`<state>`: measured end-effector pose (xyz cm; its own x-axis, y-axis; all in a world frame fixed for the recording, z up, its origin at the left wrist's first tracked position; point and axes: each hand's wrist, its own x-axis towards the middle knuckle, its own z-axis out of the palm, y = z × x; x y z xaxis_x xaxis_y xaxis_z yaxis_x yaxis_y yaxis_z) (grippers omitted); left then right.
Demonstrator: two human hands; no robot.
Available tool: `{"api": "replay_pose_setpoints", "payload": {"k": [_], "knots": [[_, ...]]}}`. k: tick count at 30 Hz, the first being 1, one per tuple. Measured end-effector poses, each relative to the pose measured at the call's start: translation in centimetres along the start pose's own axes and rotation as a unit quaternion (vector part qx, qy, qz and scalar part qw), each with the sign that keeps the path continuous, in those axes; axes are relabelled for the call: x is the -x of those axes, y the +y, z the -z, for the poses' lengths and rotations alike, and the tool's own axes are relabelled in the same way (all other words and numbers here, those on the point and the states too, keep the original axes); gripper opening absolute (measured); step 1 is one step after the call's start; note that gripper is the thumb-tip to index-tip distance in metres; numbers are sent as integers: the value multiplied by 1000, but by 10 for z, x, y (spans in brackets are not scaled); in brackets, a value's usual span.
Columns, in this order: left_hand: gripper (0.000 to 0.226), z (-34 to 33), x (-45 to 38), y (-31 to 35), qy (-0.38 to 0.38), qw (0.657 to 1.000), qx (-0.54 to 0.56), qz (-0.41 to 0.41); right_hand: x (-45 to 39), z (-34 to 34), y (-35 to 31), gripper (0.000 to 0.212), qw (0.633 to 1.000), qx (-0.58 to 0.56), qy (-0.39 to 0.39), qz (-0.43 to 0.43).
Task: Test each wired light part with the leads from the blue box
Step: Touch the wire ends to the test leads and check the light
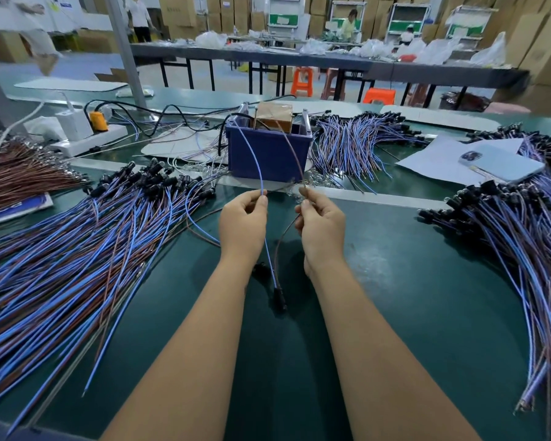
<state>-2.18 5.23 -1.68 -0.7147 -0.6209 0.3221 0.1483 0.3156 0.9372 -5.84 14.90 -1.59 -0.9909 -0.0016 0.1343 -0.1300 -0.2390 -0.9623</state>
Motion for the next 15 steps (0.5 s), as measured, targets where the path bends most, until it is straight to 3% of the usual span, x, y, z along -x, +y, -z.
{"api": "replay_pose_setpoints", "payload": {"k": [15], "knots": [[18,-5,0,-6,23,1000,-17,11,2,-15,8,14,995,-29,93,-10]]}}
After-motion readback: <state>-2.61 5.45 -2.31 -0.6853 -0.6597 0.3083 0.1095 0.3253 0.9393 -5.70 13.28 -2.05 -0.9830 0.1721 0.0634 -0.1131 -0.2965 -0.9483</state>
